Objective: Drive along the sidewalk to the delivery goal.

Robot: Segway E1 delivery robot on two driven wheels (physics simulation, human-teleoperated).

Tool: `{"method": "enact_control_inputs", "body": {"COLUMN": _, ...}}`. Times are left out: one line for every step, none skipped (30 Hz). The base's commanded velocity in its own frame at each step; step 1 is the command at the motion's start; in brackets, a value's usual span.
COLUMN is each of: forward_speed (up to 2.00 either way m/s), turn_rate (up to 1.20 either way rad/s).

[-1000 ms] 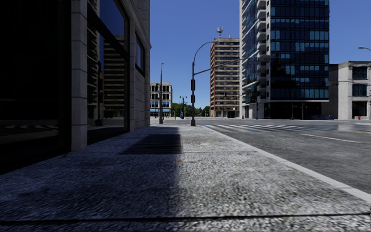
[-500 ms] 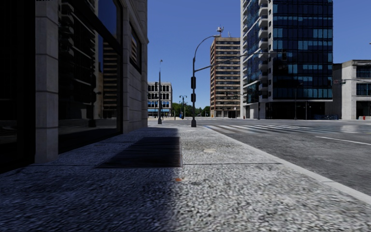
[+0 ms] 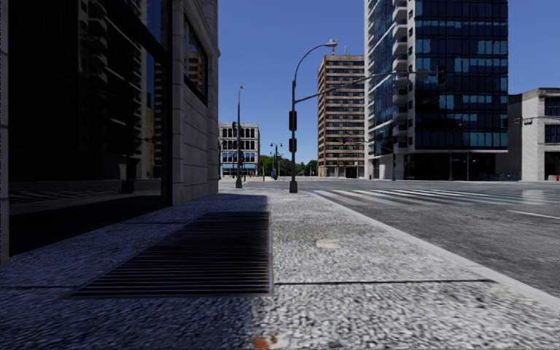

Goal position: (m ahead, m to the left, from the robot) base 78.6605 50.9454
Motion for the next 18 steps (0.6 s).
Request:
{"method": "enact_control_inputs", "body": {"forward_speed": 2.00, "turn_rate": 0.00}}
{"method": "enact_control_inputs", "body": {"forward_speed": 2.00, "turn_rate": 0.00}}
{"method": "enact_control_inputs", "body": {"forward_speed": 2.00, "turn_rate": 0.00}}
{"method": "enact_control_inputs", "body": {"forward_speed": 2.00, "turn_rate": 0.00}}
{"method": "enact_control_inputs", "body": {"forward_speed": 2.00, "turn_rate": 0.00}}
{"method": "enact_control_inputs", "body": {"forward_speed": 2.00, "turn_rate": 0.00}}
{"method": "enact_control_inputs", "body": {"forward_speed": 2.00, "turn_rate": 0.00}}
{"method": "enact_control_inputs", "body": {"forward_speed": 2.00, "turn_rate": 0.00}}
{"method": "enact_control_inputs", "body": {"forward_speed": 2.00, "turn_rate": 0.00}}
{"method": "enact_control_inputs", "body": {"forward_speed": 2.00, "turn_rate": 0.00}}
{"method": "enact_control_inputs", "body": {"forward_speed": 2.00, "turn_rate": 0.00}}
{"method": "enact_control_inputs", "body": {"forward_speed": 2.00, "turn_rate": 0.00}}
{"method": "enact_control_inputs", "body": {"forward_speed": 2.00, "turn_rate": 0.00}}
{"method": "enact_control_inputs", "body": {"forward_speed": 2.00, "turn_rate": 0.00}}
{"method": "enact_control_inputs", "body": {"forward_speed": 2.00, "turn_rate": 0.00}}
{"method": "enact_control_inputs", "body": {"forward_speed": 2.00, "turn_rate": 0.00}}
{"method": "enact_control_inputs", "body": {"forward_speed": 2.00, "turn_rate": 0.00}}
{"method": "enact_control_inputs", "body": {"forward_speed": 2.00, "turn_rate": 0.00}}
